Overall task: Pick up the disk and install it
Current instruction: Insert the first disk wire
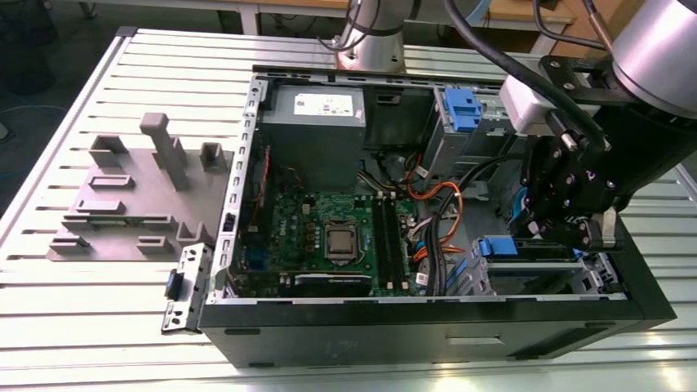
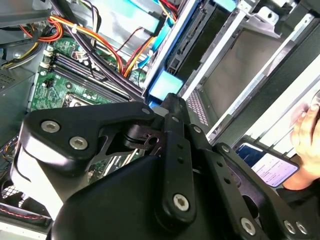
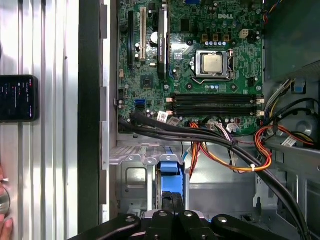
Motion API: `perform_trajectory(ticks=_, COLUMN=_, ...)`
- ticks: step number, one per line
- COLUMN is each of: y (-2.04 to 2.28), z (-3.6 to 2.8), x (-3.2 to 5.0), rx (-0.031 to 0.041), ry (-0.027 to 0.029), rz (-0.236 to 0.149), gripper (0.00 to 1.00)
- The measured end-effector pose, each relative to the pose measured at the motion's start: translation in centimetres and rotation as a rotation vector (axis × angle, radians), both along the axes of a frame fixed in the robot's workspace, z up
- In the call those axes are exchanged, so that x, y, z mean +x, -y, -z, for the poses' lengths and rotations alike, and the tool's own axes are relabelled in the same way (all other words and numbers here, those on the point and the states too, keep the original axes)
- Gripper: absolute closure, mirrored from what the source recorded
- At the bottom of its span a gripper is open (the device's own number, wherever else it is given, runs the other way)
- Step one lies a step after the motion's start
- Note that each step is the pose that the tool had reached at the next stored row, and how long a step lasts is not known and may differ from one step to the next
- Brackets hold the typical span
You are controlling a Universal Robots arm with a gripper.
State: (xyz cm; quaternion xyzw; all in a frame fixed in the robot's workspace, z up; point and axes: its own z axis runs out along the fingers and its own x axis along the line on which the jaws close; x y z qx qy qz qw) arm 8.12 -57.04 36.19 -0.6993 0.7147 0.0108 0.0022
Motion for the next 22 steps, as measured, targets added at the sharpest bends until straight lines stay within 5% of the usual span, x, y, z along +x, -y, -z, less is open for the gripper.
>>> perform_trajectory(ticks=5, y=-0.01, z=0.02, x=1.23, rx=0.0, ry=-0.0007, rz=0.0, gripper=0.89)
perform_trajectory(ticks=17, y=-0.01, z=-0.9, x=1.36, rx=0.0001, ry=-0.0008, rz=0.0, gripper=0.89)
perform_trajectory(ticks=22, y=-0.02, z=-0.9, x=2.97, rx=-0.0003, ry=-0.0099, rz=0.0, gripper=0.89)
